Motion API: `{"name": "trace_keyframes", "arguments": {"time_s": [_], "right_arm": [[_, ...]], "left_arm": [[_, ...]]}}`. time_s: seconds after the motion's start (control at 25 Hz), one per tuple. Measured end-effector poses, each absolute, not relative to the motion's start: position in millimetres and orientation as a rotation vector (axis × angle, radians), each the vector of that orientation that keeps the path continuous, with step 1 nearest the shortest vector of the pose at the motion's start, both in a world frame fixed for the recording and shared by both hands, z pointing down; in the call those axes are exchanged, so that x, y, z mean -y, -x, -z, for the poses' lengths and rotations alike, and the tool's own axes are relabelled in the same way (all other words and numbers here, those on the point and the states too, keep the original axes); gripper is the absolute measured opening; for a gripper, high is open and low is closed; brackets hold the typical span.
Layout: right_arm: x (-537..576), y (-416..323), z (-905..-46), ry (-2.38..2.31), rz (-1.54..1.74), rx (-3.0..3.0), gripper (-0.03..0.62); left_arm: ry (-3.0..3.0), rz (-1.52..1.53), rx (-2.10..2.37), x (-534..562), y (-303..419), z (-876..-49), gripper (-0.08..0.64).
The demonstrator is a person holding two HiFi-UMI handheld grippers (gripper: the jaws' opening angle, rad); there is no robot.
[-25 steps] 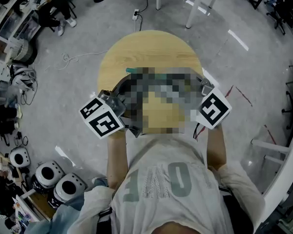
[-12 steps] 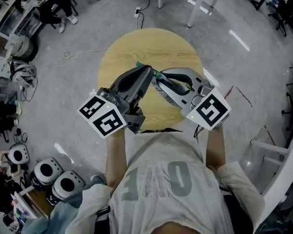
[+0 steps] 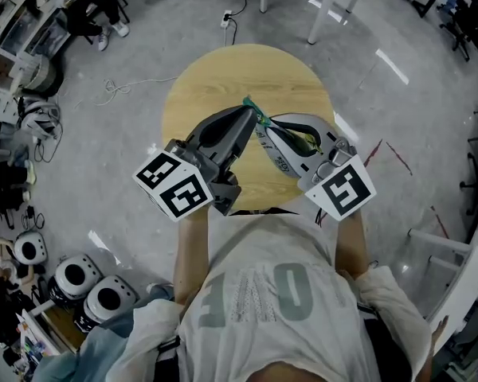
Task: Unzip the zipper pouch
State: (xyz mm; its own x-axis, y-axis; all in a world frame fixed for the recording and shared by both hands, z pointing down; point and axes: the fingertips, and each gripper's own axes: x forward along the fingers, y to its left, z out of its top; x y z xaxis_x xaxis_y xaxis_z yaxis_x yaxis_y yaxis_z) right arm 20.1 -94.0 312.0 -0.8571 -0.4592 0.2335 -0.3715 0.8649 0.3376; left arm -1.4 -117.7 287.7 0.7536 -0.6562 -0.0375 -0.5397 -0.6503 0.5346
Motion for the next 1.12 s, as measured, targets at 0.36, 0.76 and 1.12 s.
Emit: {"name": "trace_keyframes", "arguments": {"time_s": [0.36, 0.76, 1.12], "right_arm": [[75, -24, -277, -0.733, 0.264, 3.006, 0.032], [56, -43, -246, -0.713, 0.283, 3.073, 0.031], [53, -43, -254, -0.729, 0.269, 3.029, 0.032]], "left_arm": [[-2.424, 0.254, 1.038, 121, 18, -302, 0.025], [-2.355, 0.241, 1.289, 126, 86, -310, 0.025], [-2.375, 0.207, 1.321, 126, 85, -311, 0.025]]}}
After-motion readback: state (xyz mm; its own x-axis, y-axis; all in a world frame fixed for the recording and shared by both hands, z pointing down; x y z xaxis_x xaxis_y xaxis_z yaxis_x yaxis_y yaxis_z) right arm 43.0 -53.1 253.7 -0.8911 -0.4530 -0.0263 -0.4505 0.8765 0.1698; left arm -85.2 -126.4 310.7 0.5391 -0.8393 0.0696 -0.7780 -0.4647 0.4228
